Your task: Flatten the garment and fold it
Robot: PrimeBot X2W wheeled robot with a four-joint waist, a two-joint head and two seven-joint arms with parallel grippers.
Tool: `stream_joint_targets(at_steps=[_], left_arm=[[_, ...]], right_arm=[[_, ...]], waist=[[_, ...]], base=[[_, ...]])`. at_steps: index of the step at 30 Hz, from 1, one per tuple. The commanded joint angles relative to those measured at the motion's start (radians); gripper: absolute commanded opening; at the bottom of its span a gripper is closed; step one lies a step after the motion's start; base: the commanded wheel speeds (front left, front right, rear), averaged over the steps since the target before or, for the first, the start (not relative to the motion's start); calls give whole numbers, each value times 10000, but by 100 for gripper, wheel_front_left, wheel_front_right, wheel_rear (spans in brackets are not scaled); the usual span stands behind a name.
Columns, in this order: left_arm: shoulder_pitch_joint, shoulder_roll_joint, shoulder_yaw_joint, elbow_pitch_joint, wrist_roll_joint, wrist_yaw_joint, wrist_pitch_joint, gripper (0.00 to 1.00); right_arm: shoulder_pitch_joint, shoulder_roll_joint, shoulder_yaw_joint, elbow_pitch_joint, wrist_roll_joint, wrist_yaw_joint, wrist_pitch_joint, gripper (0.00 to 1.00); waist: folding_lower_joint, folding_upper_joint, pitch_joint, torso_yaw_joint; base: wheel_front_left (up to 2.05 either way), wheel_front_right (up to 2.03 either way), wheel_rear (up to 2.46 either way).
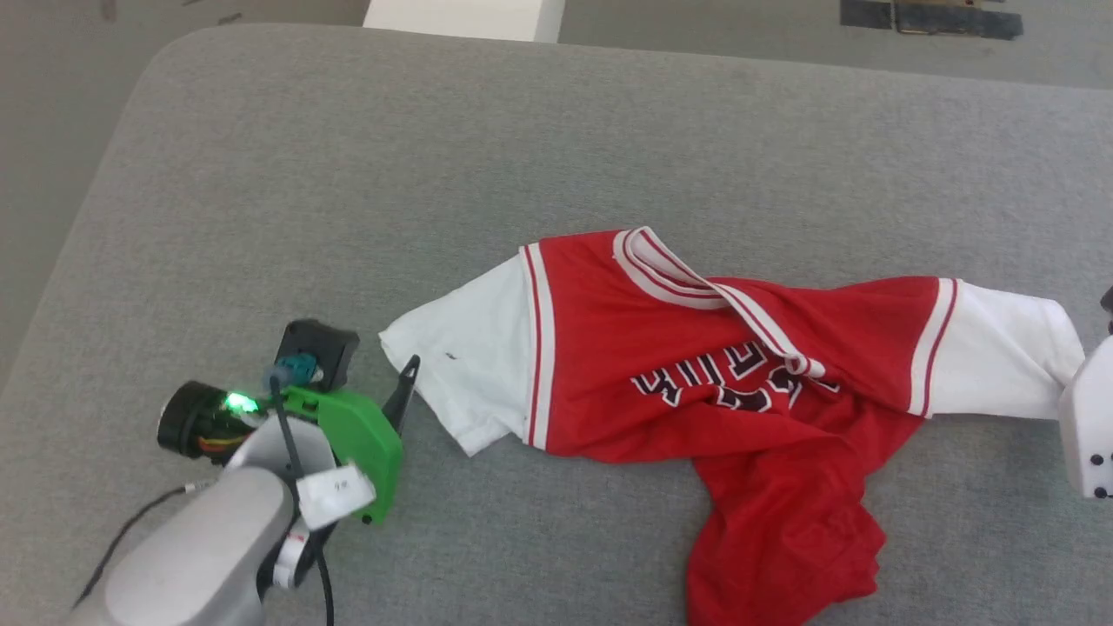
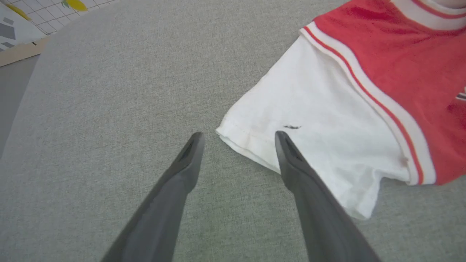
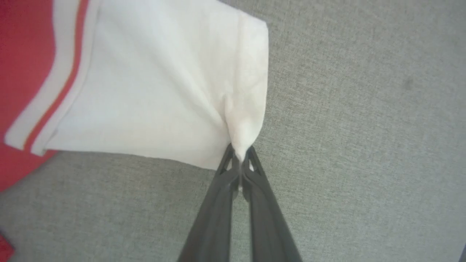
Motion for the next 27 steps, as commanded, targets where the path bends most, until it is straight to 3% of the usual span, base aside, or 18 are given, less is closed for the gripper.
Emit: stream_joint_targets(at_steps=[1,10,14,20,27], left_arm=[[-322,95,-34,60,-97,-89,258,100],[-1597,403,-324,654,-433,-212,3089,100],[-1952,433,-334,726,-672,-335,3812,100],[-2237,420,-273,776,-1212,-607,4590,100],[-2417,422,-350,945,-1209,-615,4842,100]], right_arm=[[69,-53,-14,-136,123,-15,20,0],[-165,198,72,-624,178,-15,21,0],[-229,294,137,-676,137,-15,-9,0],[-366,293,175,-788,130,-15,-15,0],[-462,245,156,-888,144,-15,-18,0]], waist=[[0,-1,72,-171],[0,-1,443,-445],[0,-1,574,-515],[0,-1,840,-618],[0,-1,1064,-668]], base=[[0,0,0],[0,0,0],[0,0,0],[0,0,0],[0,0,0]])
